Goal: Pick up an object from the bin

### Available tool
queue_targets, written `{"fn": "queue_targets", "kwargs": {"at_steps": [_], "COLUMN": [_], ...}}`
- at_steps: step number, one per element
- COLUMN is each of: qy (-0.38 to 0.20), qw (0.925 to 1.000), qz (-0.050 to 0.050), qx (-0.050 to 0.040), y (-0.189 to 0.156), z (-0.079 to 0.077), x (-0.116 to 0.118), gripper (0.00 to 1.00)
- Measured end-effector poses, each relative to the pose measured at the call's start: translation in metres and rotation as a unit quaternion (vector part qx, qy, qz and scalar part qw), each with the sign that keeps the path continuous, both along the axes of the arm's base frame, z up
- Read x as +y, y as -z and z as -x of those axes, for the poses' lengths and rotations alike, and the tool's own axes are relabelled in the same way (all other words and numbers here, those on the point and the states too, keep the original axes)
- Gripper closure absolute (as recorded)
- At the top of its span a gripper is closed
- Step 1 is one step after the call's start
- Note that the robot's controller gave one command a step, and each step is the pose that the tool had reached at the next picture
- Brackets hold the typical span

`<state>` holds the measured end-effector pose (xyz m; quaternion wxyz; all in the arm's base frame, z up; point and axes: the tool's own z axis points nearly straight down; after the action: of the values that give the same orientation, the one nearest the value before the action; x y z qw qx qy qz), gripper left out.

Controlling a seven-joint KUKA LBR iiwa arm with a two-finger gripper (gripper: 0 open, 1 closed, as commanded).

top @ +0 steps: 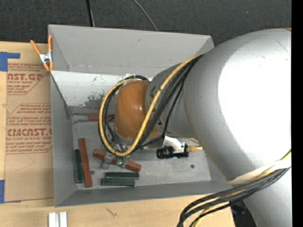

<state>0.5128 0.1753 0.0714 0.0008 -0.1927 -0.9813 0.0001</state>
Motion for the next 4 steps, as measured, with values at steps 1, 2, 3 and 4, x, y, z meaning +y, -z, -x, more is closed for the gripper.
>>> {"fn": "queue_targets", "kwargs": {"at_steps": [1,2,3,4], "qy": [0.0,0.0,-0.015,-0.015], "qw": [1.0,1.0,0.9999,0.9999], "qz": [0.0,0.0,-0.001,0.0], "qx": [-0.0001,-0.0001,-0.0057,-0.0018], "y": [0.0,0.0,-0.19,-0.186], "z": [0.0,0.0,-0.012,-0.011], "x": [0.0,0.0,-0.014,-0.015], "gripper": [1.0,1.0,1.0,1.0]}}
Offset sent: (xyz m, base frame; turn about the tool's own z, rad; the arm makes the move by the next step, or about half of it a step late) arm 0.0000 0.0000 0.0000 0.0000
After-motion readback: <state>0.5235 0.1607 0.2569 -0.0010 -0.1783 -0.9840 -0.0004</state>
